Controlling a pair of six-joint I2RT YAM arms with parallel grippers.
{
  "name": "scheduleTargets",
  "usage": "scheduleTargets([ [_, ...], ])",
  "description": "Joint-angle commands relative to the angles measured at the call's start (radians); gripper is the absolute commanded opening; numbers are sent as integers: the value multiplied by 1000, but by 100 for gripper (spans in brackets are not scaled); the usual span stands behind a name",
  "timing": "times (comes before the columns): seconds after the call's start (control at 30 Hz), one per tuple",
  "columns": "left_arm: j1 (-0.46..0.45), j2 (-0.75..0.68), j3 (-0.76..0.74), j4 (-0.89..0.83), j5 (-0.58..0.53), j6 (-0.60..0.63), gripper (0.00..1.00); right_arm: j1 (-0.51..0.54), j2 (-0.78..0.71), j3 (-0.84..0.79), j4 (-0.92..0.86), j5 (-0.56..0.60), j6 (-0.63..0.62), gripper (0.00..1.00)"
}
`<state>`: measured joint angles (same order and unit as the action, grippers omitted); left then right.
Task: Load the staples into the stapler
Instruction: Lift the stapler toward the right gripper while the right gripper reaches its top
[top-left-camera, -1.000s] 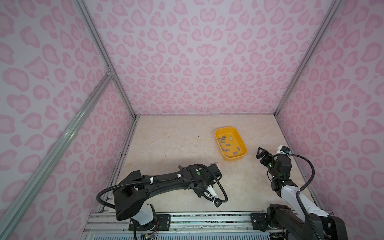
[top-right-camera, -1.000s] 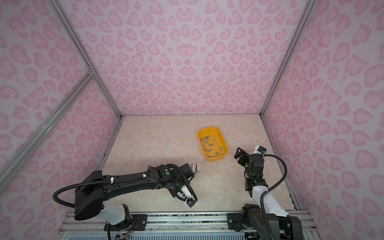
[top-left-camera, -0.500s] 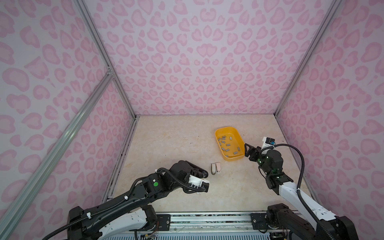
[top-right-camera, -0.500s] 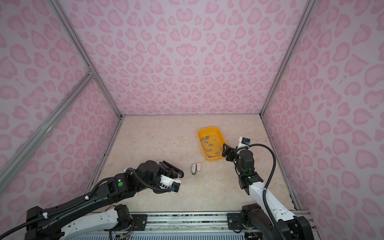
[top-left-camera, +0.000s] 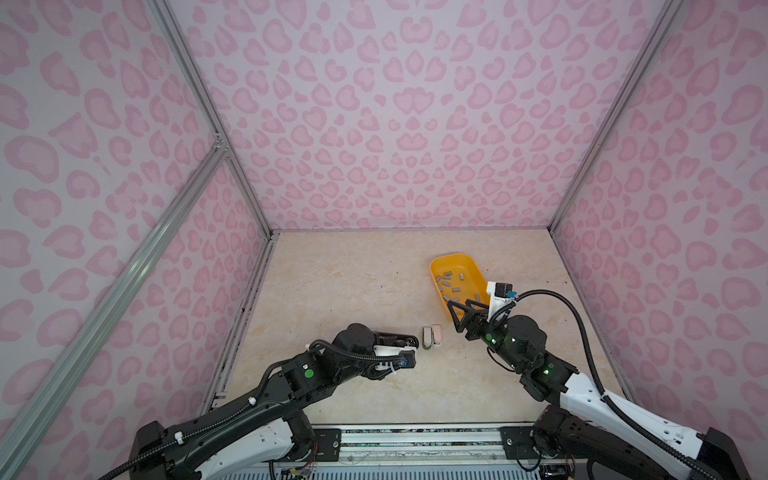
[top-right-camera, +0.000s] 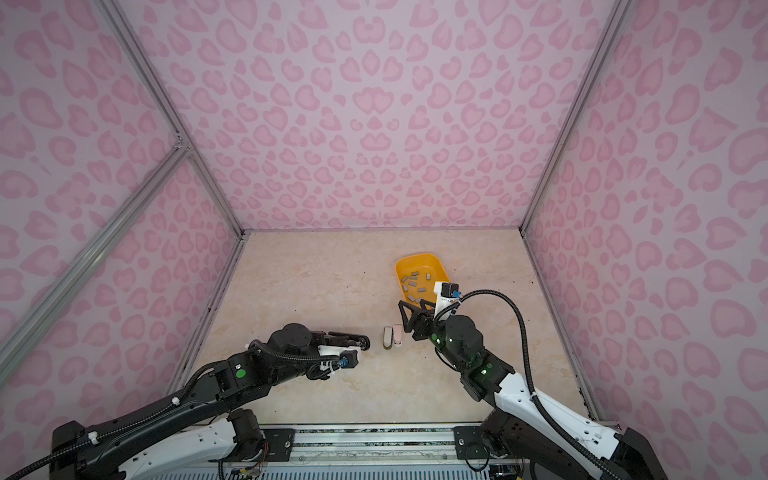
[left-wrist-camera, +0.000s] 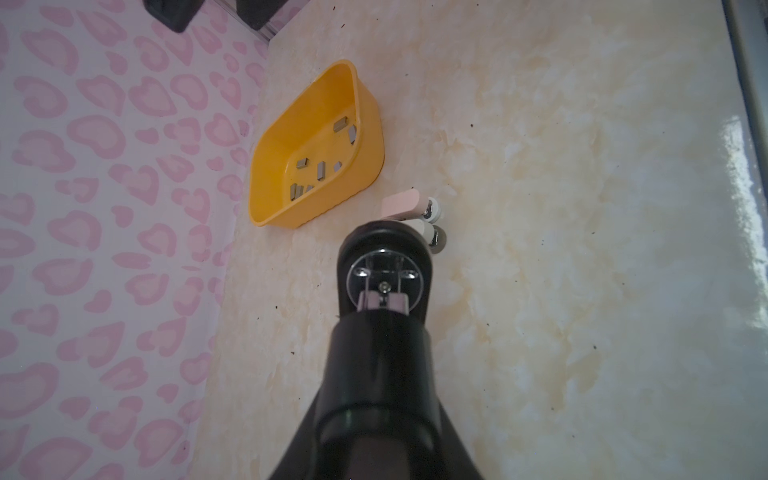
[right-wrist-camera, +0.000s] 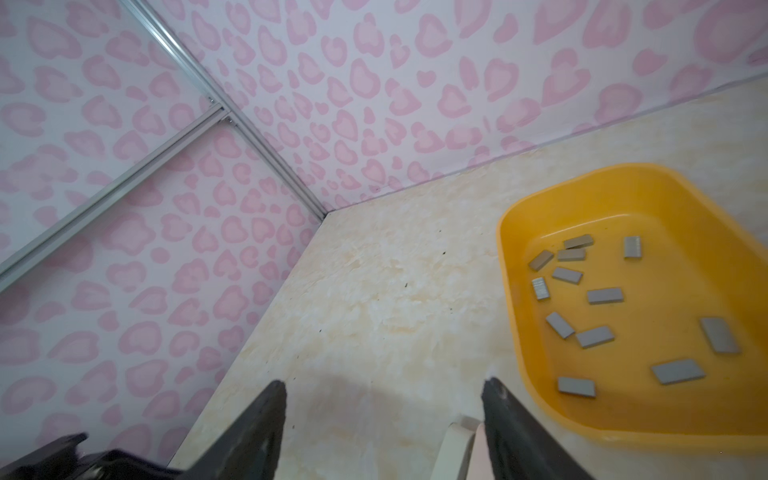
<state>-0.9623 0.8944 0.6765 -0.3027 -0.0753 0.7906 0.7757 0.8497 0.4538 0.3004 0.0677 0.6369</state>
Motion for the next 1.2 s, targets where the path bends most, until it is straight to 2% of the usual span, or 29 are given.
scheduleTargets([
  [0.0,1,28,28,84,37,-56,4,70,-16,-26,-11,99,45,71],
  [0.2,1,12,14,89,61,-50,4,126,10,-82,99,84,110,63],
  [0.4,0,-4,0,89,75,-44,4,179,120,-58,169,47,140,55],
  [0.53,0,11,3,89,46,-46,4,234,196,-26,199,44,132,50],
  [0.73,1,33,14,82,-1,-62,4,292,224,-29,229,87,114,51],
  [1.03,0,16,17,77,27,-62,4,340,237,-50,240,163,125,50],
  [1.17,0,2,12,75,41,-60,4,342,270,-43,256,143,130,45],
])
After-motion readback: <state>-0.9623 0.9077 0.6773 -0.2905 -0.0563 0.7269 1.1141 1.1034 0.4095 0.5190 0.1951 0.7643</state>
